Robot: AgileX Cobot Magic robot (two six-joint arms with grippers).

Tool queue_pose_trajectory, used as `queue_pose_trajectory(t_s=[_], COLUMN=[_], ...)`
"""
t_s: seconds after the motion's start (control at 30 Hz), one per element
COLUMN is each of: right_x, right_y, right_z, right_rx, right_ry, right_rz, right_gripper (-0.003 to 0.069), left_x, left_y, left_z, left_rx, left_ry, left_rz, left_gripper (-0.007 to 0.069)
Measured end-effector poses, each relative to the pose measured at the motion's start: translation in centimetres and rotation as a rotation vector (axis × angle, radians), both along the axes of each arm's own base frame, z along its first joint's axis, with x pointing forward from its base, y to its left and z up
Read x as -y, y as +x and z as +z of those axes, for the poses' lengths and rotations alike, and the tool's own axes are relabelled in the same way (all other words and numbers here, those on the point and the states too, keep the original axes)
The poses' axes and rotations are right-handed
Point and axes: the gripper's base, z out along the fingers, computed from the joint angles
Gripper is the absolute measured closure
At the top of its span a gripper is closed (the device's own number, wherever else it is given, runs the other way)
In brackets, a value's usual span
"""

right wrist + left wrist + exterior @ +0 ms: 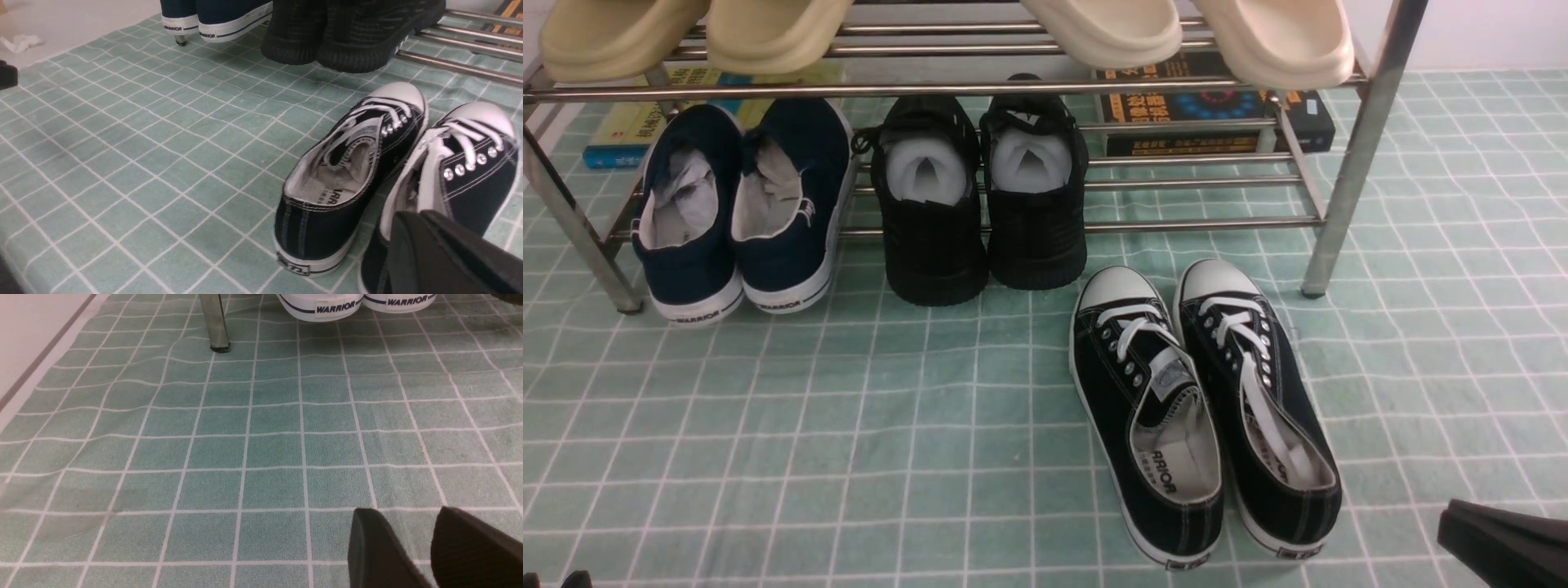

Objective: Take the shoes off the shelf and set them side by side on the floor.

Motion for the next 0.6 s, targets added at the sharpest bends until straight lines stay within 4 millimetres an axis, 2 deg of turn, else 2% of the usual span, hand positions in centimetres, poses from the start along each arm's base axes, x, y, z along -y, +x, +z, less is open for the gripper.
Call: queue_pose_trajectory(t_s=[0.2,0.33,0.47,0.6], right_x=[2.4,4.5,5.3,5.6], right_y=[0.1,-0.6,-1.3,-1.8], right_z=[-0.6,-3.0,-5.0,-5.7], right_rx=[0.014,0.025,0.003,-0.041], right_ry=[-0.026,-0.031,0.001,-0.003], right_rz=[-0.228,-0.453,-0.565,-0.617], right_gripper=[0.0645,0.0640,0.0633,0.0630], left_x=[0.0,0.0,0.0,0.0], left_y=[0.0,0.0,0.0,0.0], left_z=[0.0,0.0,0.0,0.0], left_rx=[0.000,0.000,0.000,0.000], left_ry=[0.000,0.000,0.000,0.000], left_rz=[0.000,0.000,0.000,0.000], left_gripper=[0.0383,0.0383,0.0383,0.0383])
